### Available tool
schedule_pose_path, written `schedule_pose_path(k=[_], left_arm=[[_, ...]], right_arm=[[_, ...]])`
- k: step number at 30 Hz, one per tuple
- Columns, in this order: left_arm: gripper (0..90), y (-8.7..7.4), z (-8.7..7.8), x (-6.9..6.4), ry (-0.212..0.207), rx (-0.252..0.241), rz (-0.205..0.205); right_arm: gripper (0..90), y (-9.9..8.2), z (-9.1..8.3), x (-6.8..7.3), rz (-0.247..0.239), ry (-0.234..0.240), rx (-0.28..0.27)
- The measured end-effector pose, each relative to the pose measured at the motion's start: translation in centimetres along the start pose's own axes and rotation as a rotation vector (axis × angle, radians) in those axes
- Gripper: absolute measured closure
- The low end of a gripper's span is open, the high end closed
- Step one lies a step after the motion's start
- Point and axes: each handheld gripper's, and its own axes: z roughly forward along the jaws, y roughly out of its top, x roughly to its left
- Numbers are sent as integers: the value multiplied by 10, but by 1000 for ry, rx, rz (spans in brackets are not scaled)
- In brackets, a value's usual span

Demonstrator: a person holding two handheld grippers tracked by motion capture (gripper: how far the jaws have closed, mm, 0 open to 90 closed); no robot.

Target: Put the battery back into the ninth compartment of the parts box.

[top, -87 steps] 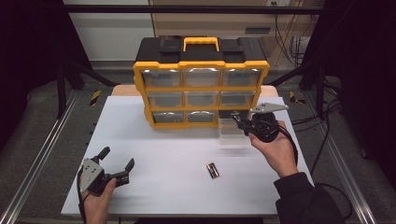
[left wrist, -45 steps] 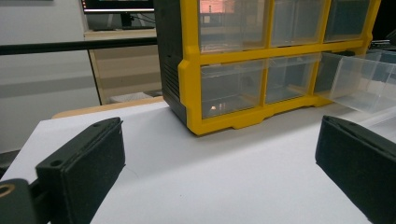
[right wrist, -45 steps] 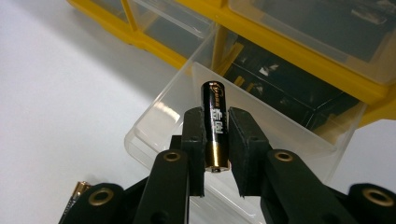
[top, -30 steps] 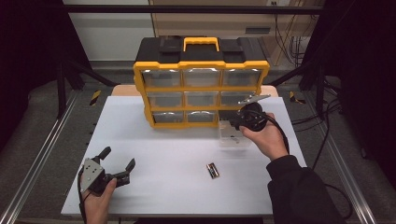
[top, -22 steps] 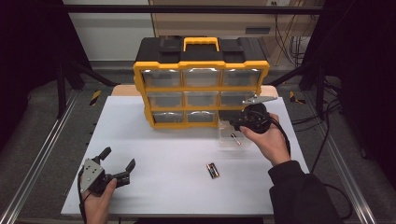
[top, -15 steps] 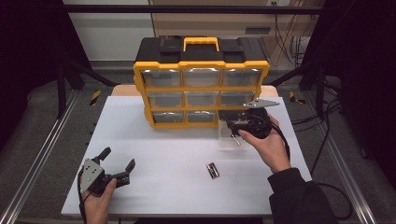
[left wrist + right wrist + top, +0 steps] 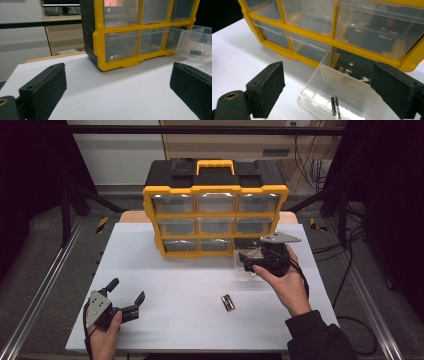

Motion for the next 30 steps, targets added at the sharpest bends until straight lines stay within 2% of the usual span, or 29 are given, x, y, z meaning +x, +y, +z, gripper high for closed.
schedule_pose_path(k=[7, 13, 30], left_arm=[[6, 0, 0, -1, -4, -2, 6], [6, 0, 1, -1, -6, 0, 11], [6, 1, 0, -2, -9, 1, 27]], right_arm=[[97, -4, -9, 9, 0, 3, -16], [90, -16, -18, 16, 17, 23, -34], [93, -56, -23, 27, 29, 30, 4]])
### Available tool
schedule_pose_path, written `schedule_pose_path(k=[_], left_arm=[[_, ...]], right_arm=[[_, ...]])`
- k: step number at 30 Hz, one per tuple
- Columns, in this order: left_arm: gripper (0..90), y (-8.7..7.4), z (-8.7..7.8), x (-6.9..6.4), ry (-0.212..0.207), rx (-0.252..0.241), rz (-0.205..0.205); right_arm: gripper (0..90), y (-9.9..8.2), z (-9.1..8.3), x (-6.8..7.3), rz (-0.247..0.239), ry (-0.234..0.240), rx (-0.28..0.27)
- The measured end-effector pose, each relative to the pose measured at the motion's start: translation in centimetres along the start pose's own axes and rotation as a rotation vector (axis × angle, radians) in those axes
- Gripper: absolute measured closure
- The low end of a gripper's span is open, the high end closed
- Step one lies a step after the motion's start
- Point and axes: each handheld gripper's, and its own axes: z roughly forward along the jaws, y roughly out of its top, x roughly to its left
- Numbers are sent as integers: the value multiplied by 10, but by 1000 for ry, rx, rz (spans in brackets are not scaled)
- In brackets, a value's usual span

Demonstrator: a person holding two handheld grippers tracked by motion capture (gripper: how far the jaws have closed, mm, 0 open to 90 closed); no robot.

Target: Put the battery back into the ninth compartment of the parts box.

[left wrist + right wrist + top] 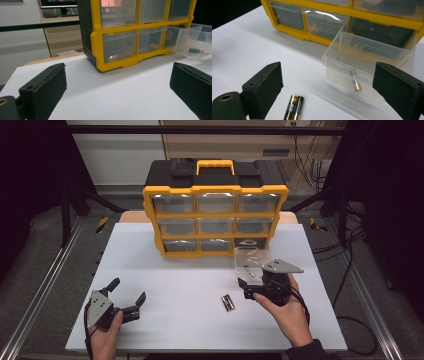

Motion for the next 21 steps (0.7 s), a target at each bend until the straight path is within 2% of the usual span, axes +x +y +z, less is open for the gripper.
schedule_pose_path(k=[12, 21], left_arm=[[7, 0, 0, 0, 1, 0, 5], [7, 0, 0, -1, -1, -1, 8]], right_arm=[[96, -25, 3, 2, 27, 0, 33], [120, -42, 11, 6, 13, 8, 80]])
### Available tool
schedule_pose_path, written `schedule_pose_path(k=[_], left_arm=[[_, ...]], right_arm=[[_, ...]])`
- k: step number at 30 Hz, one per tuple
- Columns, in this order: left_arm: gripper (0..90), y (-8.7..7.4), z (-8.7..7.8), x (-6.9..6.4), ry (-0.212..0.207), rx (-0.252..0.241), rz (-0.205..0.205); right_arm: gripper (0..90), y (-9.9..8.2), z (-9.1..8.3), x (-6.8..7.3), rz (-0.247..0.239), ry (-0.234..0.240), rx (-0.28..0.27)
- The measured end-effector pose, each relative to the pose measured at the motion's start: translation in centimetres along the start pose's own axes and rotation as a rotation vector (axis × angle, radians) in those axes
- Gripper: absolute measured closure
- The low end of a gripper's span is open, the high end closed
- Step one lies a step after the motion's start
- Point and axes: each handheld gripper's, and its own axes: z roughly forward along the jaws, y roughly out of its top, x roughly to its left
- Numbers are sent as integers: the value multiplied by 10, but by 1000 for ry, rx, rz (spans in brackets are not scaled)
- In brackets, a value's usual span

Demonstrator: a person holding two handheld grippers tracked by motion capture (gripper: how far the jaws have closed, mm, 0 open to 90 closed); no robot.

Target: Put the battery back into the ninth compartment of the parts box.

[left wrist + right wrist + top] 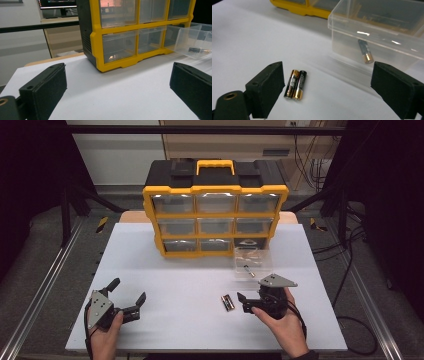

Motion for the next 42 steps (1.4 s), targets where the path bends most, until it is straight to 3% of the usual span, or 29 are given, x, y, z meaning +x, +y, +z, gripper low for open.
schedule_pose_path(k=[4, 13, 31, 42], left_arm=[[7, 0, 0, 0, 0, -1, 0], [7, 0, 0, 1, 0, -1, -3], [8, 0, 2, 0, -4, 3, 0], [8, 0, 1, 1, -5, 4, -2]], right_arm=[[144, -8, 5, 4, -22, -23, 58], [210, -16, 9, 10, -35, -2, 85], [577, -22, 23, 24, -62, 35, 142], [690, -22, 47, 32, -39, 47, 184]])
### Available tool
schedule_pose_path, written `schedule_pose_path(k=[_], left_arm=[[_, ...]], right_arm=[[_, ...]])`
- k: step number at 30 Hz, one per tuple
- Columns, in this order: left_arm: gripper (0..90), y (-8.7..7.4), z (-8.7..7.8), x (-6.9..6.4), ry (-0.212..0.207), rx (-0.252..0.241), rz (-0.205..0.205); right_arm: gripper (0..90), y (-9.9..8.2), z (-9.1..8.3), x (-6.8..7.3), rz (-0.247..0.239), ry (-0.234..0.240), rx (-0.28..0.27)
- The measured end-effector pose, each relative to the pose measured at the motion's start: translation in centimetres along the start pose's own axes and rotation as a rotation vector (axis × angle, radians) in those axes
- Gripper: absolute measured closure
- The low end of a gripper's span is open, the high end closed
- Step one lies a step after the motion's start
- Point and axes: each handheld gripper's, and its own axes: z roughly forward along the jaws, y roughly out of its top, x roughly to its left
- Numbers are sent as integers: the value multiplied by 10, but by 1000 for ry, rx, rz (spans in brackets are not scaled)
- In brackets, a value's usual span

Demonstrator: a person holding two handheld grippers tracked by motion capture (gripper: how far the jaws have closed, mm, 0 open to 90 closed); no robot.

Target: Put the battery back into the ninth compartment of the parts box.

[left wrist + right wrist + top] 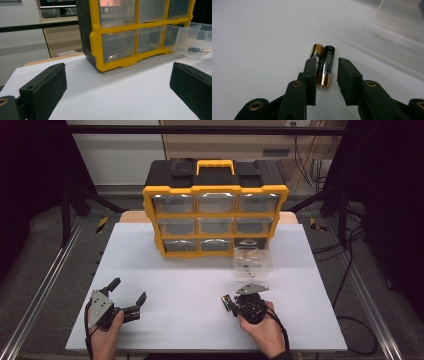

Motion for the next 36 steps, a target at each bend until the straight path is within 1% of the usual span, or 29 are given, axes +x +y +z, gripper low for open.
schedule_pose_path(k=[1, 7, 12, 15, 16, 17, 23, 24, 26, 27, 32, 33, 34, 35, 36], left_arm=[[8, 0, 0, 0, -1, 0, 1], [8, 0, 1, 0, -2, 0, 1], [8, 0, 1, 0, -3, 0, 1], [8, 0, 1, 0, -2, 1, -2], [8, 0, 1, 0, -2, 1, -2], [9, 0, 1, 0, -3, 0, -2], [9, 0, 1, -1, -4, 1, 1], [9, 0, 1, 0, -4, 2, -1], [9, 0, 2, 0, -3, 3, -1], [9, 0, 2, 0, -4, 3, -1], [9, 0, 2, -1, -4, 3, 0], [9, 0, 2, -1, -4, 3, 0], [9, 0, 2, -1, -4, 4, 0], [9, 0, 2, -1, -6, 5, 1], [9, 0, 2, -1, -6, 5, 1]], right_arm=[[711, 1, 2, 0, 3, 1, 6], [749, 0, 8, -2, 11, 0, 24], [756, -1, 10, -4, 28, 3, 28], [756, -1, 13, -1, 20, -20, 32], [756, -1, 13, -1, 20, -20, 32], [760, -2, 15, 1, 11, -38, 31], [767, -3, 14, 2, 3, -62, 17], [767, -5, 11, -2, 9, -60, -7], [767, -6, 9, -4, 19, -54, -16], [767, -7, 5, -10, 25, -53, -27], [766, -9, -11, -25, 50, -62, -73], [766, -9, -11, -25, 50, -62, -73], [767, -8, -14, -28, 54, -63, -81], [767, -8, -20, -34, 62, -55, -101], [767, -8, -23, -37, 62, -57, -105]])
